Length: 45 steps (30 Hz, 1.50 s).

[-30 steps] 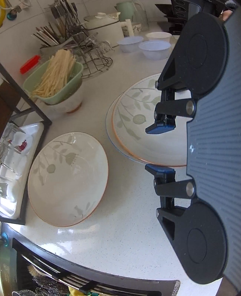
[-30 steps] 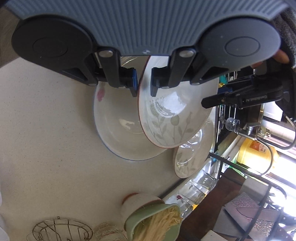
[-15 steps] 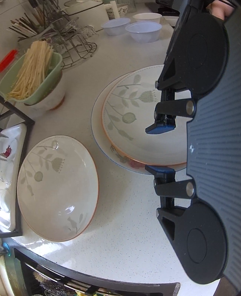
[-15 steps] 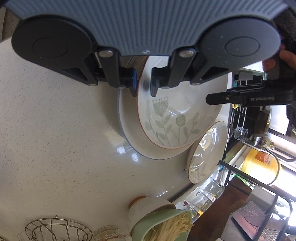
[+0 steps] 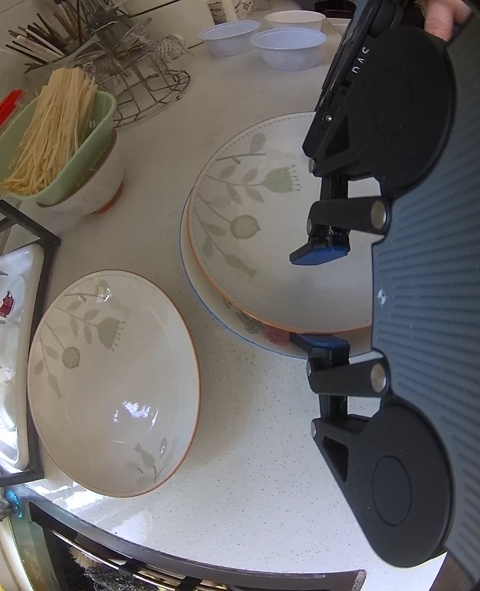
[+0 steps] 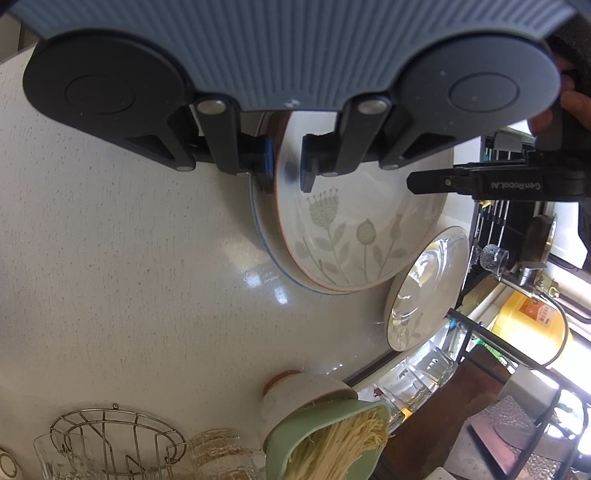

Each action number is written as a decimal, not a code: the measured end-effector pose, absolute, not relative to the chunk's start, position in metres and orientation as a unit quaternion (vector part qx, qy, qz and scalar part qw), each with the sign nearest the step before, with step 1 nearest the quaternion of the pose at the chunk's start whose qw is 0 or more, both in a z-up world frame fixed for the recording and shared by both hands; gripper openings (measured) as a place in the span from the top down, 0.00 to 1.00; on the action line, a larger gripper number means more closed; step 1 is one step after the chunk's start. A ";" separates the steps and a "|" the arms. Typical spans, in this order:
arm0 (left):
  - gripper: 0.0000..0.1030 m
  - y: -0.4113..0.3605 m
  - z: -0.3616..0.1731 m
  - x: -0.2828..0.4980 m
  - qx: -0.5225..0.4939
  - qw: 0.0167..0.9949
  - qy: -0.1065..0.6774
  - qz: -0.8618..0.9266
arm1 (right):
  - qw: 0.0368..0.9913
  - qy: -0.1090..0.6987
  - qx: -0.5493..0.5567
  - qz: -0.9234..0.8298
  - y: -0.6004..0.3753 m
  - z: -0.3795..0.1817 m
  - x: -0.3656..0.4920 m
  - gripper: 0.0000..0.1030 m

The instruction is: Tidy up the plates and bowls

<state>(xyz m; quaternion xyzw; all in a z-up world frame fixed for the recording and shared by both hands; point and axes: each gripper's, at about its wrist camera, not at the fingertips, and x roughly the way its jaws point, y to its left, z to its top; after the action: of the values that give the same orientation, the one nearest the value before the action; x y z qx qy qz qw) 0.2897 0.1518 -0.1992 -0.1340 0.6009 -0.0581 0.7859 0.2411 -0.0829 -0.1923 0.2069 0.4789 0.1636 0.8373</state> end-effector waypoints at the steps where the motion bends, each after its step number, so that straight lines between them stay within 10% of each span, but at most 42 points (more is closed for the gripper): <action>1: 0.58 0.150 -0.200 0.290 -0.130 0.787 0.601 -0.057 | 0.837 0.479 0.210 0.161 -0.083 -0.192 0.241 0.84; 8: 0.39 0.135 -0.201 0.293 -0.104 0.784 0.610 -0.055 | 0.845 0.474 0.193 0.153 -0.080 -0.187 0.240 0.84; 45: 0.39 0.154 -0.108 0.222 -0.153 0.848 0.505 -0.045 | 0.883 0.419 0.141 0.159 -0.077 -0.130 0.208 0.87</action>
<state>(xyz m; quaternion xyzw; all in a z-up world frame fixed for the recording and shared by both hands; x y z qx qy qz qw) 0.2220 0.1545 -0.1080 -0.1528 0.5051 -0.0455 0.8482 0.2076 -0.0771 -0.1304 0.1410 0.4191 0.1594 0.8826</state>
